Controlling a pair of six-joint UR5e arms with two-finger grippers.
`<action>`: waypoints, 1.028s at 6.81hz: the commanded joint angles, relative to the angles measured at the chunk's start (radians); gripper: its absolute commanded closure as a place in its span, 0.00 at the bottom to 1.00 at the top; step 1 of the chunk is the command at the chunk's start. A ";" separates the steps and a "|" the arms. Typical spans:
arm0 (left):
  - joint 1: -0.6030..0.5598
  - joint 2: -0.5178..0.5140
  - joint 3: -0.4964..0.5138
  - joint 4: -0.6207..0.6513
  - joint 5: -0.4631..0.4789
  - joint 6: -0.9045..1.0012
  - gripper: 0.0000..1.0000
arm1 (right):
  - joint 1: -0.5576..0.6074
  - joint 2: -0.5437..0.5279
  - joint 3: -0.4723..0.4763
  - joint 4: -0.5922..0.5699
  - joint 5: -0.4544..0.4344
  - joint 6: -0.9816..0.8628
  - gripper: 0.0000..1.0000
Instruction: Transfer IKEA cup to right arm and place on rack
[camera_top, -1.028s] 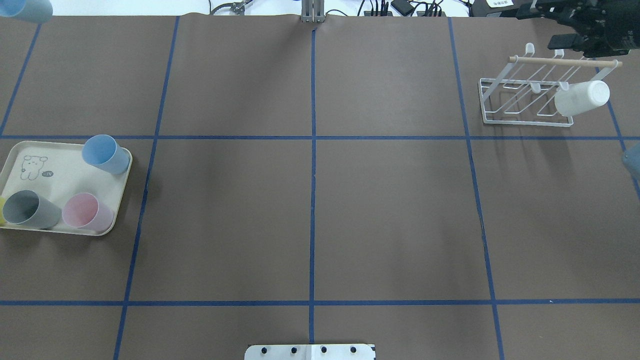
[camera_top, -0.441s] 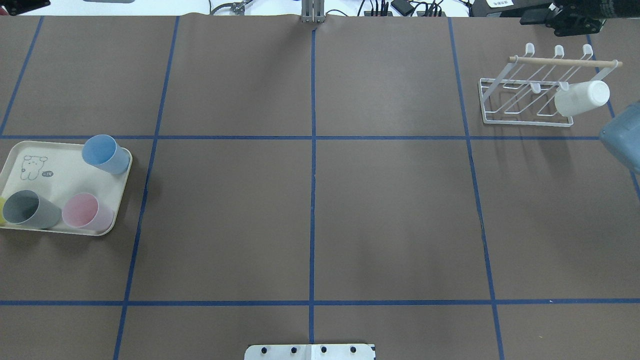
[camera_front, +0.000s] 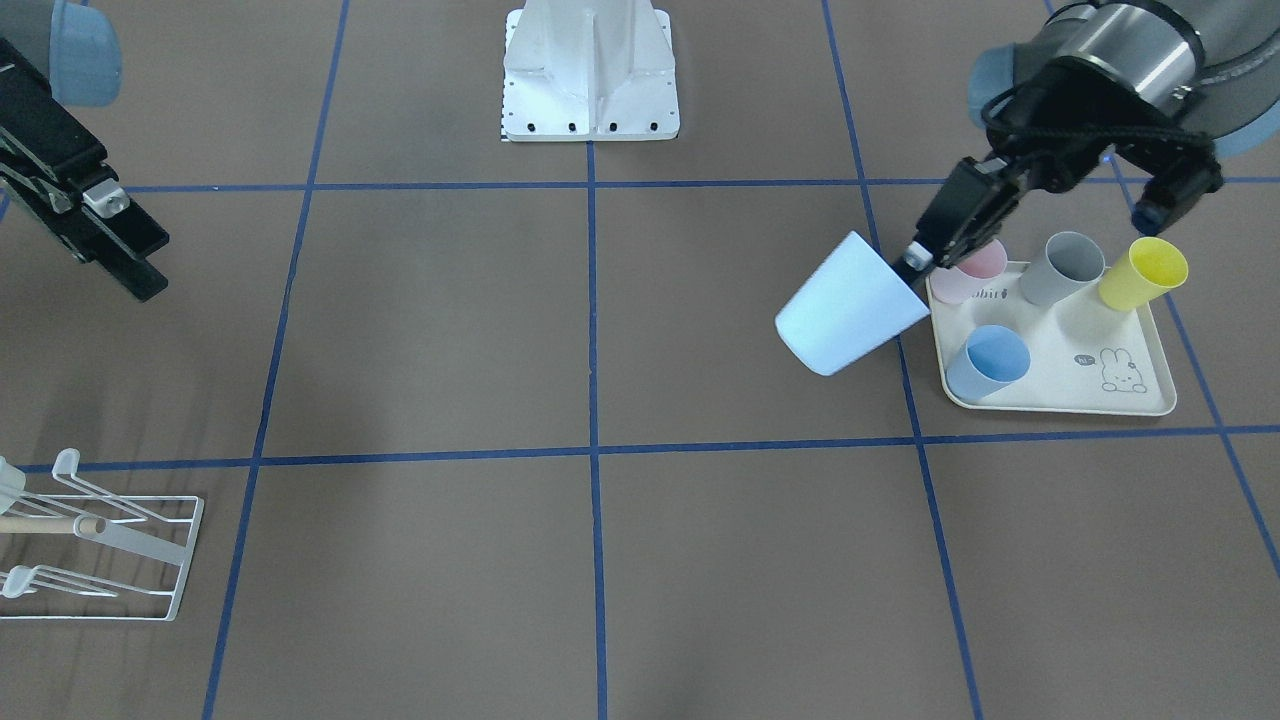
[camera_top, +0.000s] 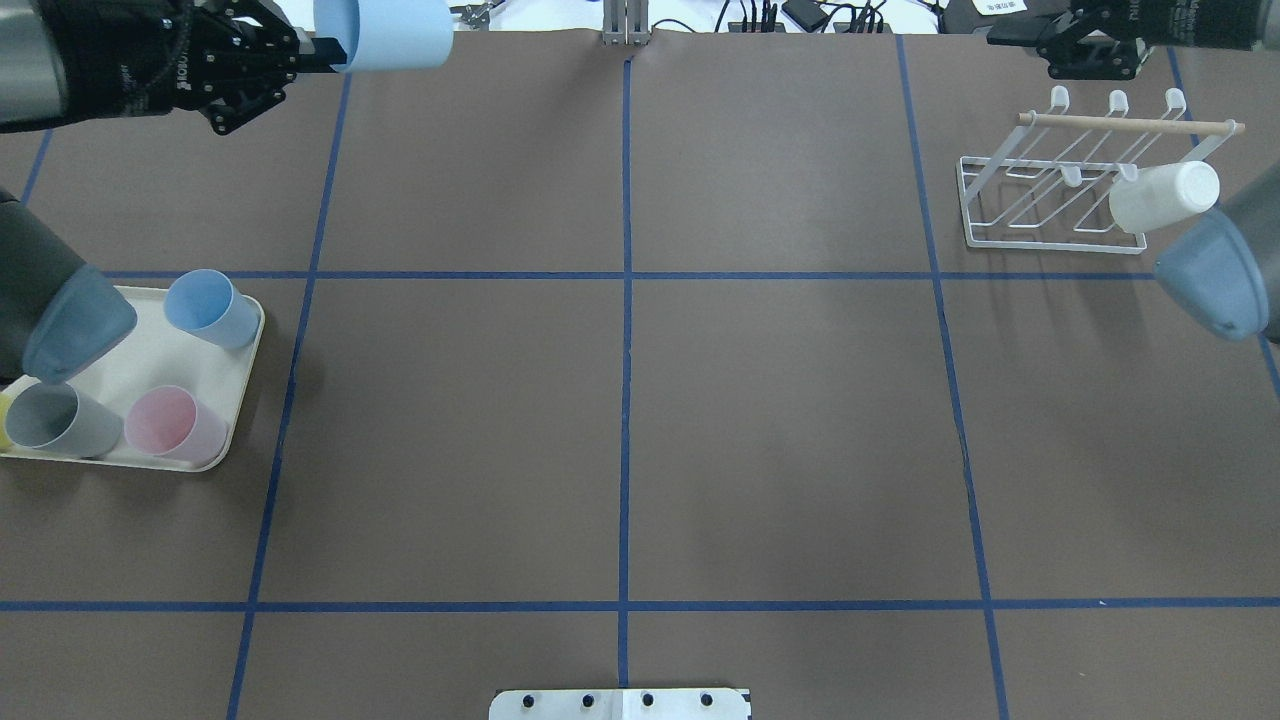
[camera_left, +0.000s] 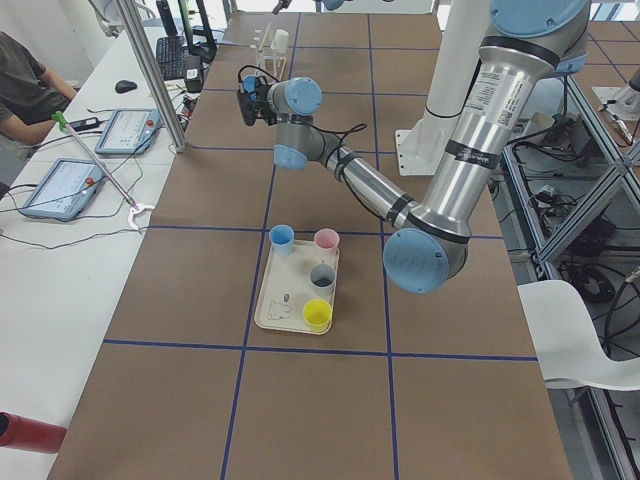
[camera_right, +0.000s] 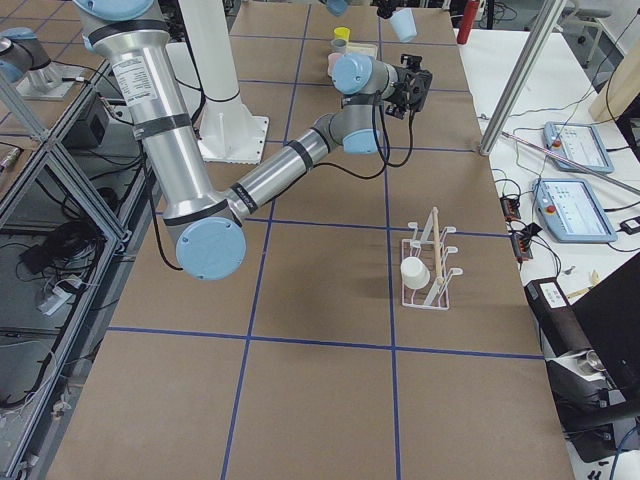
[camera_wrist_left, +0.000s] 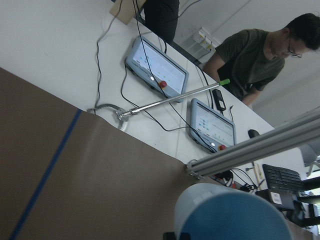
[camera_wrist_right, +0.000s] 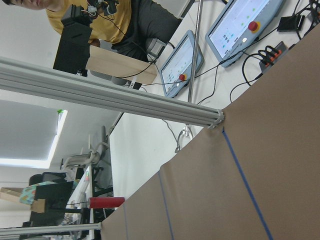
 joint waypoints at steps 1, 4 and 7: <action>0.093 -0.033 0.009 -0.162 0.123 -0.197 1.00 | -0.132 0.002 -0.020 0.151 -0.187 0.127 0.00; 0.180 -0.033 0.011 -0.356 0.330 -0.473 1.00 | -0.270 0.015 -0.020 0.241 -0.398 0.176 0.00; 0.237 -0.062 0.043 -0.374 0.398 -0.575 1.00 | -0.428 0.082 -0.028 0.242 -0.576 0.167 0.00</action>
